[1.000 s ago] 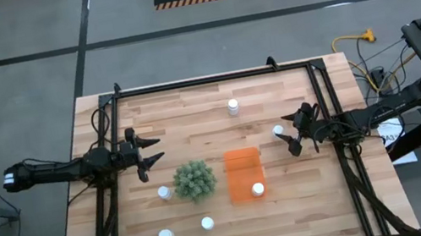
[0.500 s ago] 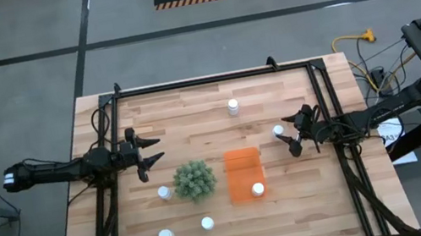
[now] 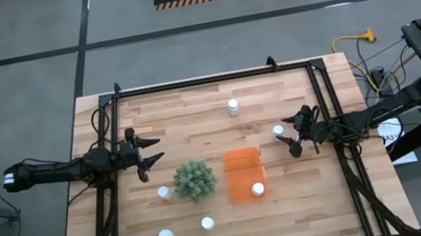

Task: Pick and place pill bottles into a basket
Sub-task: Put the white medicine bottle into the orange bin

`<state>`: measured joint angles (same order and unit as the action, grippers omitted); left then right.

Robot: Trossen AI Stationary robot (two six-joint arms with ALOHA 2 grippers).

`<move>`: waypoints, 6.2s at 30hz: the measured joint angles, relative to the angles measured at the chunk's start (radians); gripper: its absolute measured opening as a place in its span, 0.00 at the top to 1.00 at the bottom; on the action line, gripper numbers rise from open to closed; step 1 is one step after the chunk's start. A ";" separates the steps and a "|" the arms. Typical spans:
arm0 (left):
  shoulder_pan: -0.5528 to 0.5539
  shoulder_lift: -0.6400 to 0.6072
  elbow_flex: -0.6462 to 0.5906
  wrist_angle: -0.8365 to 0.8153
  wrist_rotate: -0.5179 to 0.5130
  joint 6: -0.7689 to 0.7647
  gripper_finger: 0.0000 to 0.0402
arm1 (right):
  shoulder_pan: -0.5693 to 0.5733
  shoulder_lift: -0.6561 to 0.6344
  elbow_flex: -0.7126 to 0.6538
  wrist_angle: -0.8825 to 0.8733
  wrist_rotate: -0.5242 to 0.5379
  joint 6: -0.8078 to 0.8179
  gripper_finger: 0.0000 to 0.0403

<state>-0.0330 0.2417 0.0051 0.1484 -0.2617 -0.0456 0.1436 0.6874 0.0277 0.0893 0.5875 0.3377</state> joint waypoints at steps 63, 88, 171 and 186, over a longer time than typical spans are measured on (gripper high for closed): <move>0.000 0.000 0.000 0.000 0.000 0.000 0.46 | -0.003 0.225 0.000 0.186 0.018 -0.026 0.41; 0.000 0.000 0.000 0.000 0.000 0.000 0.46 | -0.002 0.224 0.064 0.307 -0.043 -0.165 0.64; 0.000 0.000 0.000 0.000 0.000 0.000 0.46 | 0.035 0.727 0.328 0.529 -0.692 -0.326 0.64; 0.000 0.000 0.000 0.000 0.000 0.000 0.46 | 0.035 0.834 0.334 0.606 -0.699 -0.357 0.64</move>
<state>-0.0329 0.2413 0.0051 0.1481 -0.2618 -0.0453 0.1791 1.5213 0.3621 0.6957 -0.1118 -0.0195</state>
